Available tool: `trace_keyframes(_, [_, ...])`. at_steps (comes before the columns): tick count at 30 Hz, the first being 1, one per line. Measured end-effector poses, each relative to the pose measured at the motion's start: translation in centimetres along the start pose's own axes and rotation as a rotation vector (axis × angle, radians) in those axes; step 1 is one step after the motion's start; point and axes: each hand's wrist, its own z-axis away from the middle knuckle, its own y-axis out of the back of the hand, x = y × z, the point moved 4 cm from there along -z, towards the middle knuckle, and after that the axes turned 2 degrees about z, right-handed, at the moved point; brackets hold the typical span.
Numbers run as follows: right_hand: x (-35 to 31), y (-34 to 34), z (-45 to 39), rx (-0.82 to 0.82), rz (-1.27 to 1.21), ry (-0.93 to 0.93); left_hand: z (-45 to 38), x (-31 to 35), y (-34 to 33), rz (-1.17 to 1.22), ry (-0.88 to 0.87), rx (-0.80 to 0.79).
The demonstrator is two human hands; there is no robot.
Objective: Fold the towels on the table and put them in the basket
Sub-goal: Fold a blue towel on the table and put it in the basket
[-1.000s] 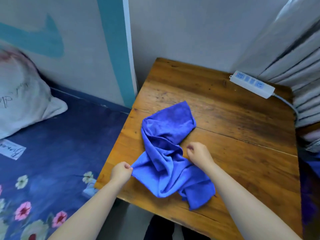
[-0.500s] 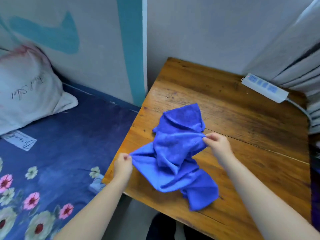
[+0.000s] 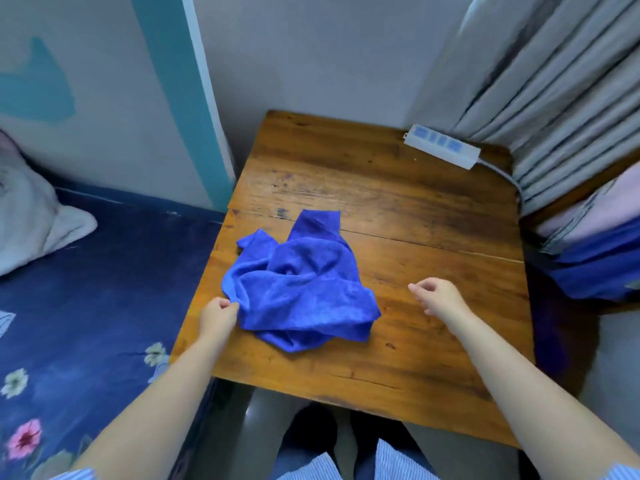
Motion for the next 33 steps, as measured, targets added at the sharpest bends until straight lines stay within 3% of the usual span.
trace_keyframes(7, [-1.9,-7.4,-0.1,-0.09,0.006,-0.088,0.2,-1.0,1.5,-0.021,0.027,-0.001])
trace_keyframes(11, [-2.9,-7.4,-0.3,-0.044,-0.128,-0.048,-0.1,0.9,2.9,0.176,-0.021,0.011])
trace_keyframes(14, [-5.9,-4.1,-0.2,0.032,-0.386,0.082,-0.5,5.3,3.8,0.322,-0.101,0.036])
trace_keyframes(20, [-15.5,5.9,0.1,0.273,-0.541,0.409,-0.1,20.0,5.1,0.554,-0.416,0.114])
trace_keyframes(27, [-24.5,17.5,0.0,0.49,-0.778,0.565,2.1,35.6,7.0,0.715,-0.726,0.16])
trace_keyframes(33, [-23.8,23.1,1.8,0.454,-1.084,0.573,4.2,39.9,8.8,0.747,-0.796,0.211])
